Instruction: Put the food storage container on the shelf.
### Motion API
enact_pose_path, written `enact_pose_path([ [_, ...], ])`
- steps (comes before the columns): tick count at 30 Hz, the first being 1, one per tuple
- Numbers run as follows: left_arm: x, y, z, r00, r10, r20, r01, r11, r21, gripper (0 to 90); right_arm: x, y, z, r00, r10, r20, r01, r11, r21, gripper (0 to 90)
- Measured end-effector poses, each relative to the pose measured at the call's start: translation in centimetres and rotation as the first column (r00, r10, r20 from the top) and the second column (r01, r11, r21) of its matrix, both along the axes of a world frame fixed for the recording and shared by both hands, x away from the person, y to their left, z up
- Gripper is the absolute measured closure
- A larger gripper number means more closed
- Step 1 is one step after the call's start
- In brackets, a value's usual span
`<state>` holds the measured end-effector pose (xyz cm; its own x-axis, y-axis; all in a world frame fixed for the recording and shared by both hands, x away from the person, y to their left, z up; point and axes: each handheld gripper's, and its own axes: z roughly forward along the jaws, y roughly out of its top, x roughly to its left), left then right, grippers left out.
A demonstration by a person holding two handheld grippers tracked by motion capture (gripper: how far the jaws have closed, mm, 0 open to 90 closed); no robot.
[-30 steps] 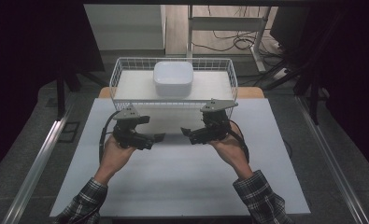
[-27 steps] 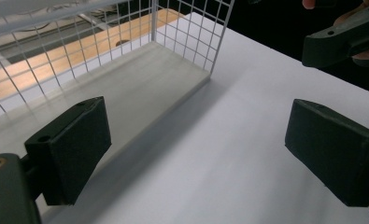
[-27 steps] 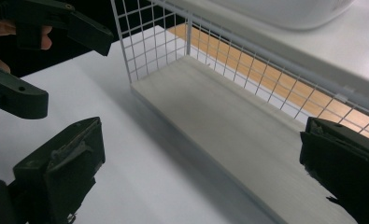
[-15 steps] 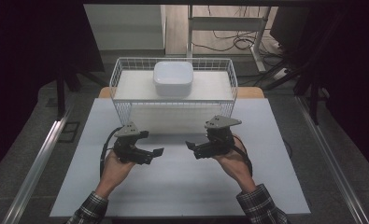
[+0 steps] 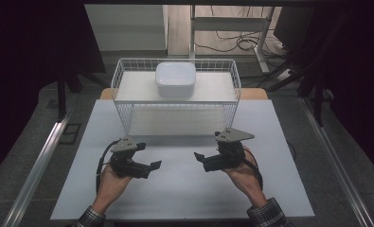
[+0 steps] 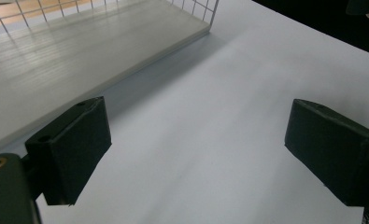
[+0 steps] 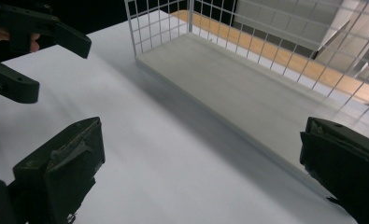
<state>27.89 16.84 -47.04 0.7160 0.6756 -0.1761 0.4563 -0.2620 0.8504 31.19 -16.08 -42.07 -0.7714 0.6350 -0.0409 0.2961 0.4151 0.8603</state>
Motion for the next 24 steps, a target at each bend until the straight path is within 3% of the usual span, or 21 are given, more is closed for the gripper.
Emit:
enact_pose_path([
  [9, -1.8, 0.9, -1.4, 0.9995, 0.028, 0.01, -0.029, 0.9994, 0.021, 6.8, -1.0, -1.3, -1.9, 0.9985, -0.052, -0.018, 0.052, 0.9986, -0.011, 0.0],
  [17, -3.0, 1.6, -2.8, 0.9989, 0.046, -0.007, -0.046, 0.9989, 0.012, 6.3, -2.0, -3.1, -3.3, 0.9958, -0.089, -0.022, 0.089, 0.996, -0.002, 0.0],
  [24, -3.9, 1.9, -4.6, 0.9976, 0.056, -0.042, -0.054, 0.9978, 0.039, 5.5, -2.9, -3.8, -5.0, 0.9951, -0.095, -0.028, 0.094, 0.9947, -0.041, 0.0],
])
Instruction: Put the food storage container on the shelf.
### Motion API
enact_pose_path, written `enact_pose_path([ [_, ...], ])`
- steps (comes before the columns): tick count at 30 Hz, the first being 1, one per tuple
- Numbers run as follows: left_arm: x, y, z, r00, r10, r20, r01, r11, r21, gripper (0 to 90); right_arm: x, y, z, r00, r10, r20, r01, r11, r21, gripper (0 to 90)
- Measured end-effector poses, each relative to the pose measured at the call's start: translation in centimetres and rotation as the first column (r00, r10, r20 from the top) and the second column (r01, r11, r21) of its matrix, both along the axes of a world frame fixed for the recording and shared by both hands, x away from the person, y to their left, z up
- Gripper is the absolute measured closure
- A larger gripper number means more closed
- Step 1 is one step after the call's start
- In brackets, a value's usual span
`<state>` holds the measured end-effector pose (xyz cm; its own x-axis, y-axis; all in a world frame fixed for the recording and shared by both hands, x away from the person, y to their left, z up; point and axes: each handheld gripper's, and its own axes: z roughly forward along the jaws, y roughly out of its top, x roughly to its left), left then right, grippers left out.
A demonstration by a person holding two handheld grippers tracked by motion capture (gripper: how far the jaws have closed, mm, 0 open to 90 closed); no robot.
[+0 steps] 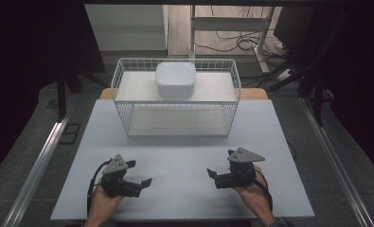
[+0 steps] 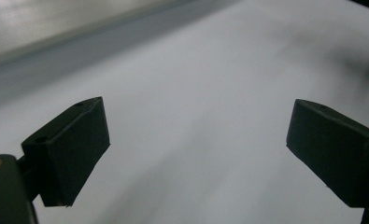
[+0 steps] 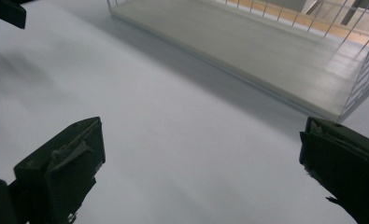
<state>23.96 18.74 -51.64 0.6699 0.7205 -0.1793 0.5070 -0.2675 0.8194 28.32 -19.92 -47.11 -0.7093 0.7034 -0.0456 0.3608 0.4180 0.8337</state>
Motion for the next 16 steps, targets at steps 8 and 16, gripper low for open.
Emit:
enact_pose_path([
  [8, -0.4, -0.9, -1.6, 0.9991, -0.02, -0.037, 0.025, 0.9926, 0.119, 3.8, -0.5, -0.2, -2.4, 0.9985, 0.008, -0.055, -0.011, 0.9982, -0.059, 0.0],
  [16, -0.1, -0.6, -1.9, 0.997, -0.02, -0.075, 0.027, 0.9957, 0.089, 1.8, 0.0, -0.2, -3.9, 0.9941, -0.027, -0.106, 0.012, 0.9908, -0.135, 0.0],
])
